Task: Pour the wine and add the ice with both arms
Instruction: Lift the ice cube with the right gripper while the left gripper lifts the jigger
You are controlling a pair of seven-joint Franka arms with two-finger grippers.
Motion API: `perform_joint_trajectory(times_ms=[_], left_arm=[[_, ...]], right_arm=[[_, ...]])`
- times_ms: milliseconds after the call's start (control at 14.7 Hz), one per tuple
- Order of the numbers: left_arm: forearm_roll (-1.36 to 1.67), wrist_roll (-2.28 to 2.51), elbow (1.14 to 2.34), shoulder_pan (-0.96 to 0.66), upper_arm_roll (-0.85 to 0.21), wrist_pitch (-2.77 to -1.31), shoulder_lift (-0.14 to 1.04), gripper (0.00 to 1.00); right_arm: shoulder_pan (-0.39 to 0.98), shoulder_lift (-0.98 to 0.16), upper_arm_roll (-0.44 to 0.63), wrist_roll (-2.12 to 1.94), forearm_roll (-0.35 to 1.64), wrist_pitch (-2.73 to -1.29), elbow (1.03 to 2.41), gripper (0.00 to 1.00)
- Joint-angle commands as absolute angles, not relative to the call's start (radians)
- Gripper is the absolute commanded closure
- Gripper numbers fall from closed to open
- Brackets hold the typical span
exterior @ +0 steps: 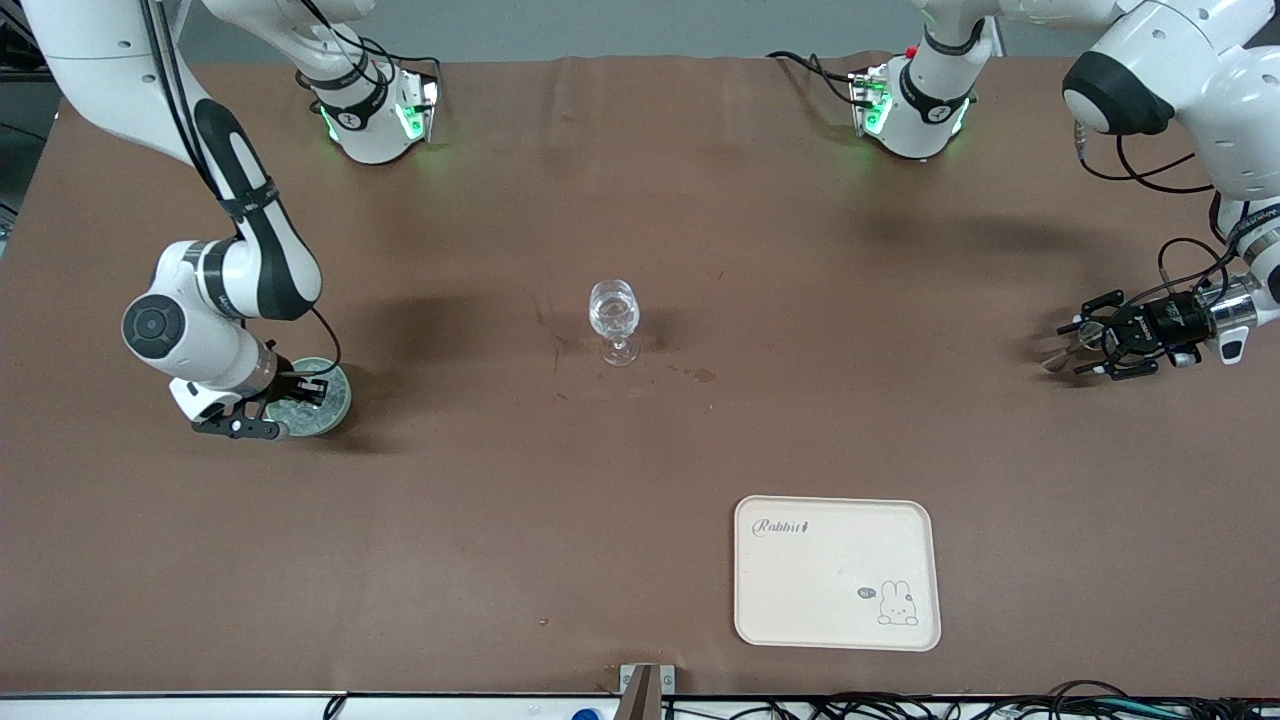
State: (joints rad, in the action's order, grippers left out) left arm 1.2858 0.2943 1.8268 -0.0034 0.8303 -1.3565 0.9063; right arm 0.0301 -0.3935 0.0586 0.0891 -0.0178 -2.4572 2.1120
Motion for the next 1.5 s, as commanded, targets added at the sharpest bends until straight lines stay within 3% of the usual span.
perform_joint_trajectory(times_ms=[0,136,341,477,817,1158,1430], left_arm=[[1.304,0.293,1.830,-0.006,0.838,-1.342,0.897,0.41],[1.304,0.295,1.829,-0.008,0.838,-1.342,0.897,0.57],[1.304,0.304,1.830,-0.009,0.838,-1.342,0.893,0.89],[1.302,0.304,1.832,-0.005,0.838,-1.342,0.893,0.99],[1.290,0.339,1.833,-0.008,0.842,-1.270,0.842,0.99],[1.243,0.393,1.830,-0.018,0.833,-1.146,0.720,0.99],[1.236,0.490,1.829,-0.020,0.743,-1.089,0.612,0.99]], right_arm=[[0.029,-0.374,0.052,0.092,-0.005,-2.387,2.077,0.95],[0.029,-0.365,0.052,0.089,0.017,-2.260,1.993,0.96],[0.026,-0.353,0.054,0.083,0.032,-2.074,1.832,0.96],[0.025,-0.328,0.057,0.080,0.031,-1.995,1.752,0.96],[0.011,-0.243,0.063,0.078,0.028,-1.820,1.599,0.96],[-0.012,-0.109,0.063,0.078,0.017,-1.675,1.543,0.96],[-0.020,-0.037,0.066,0.078,0.008,-1.530,1.474,0.96]])
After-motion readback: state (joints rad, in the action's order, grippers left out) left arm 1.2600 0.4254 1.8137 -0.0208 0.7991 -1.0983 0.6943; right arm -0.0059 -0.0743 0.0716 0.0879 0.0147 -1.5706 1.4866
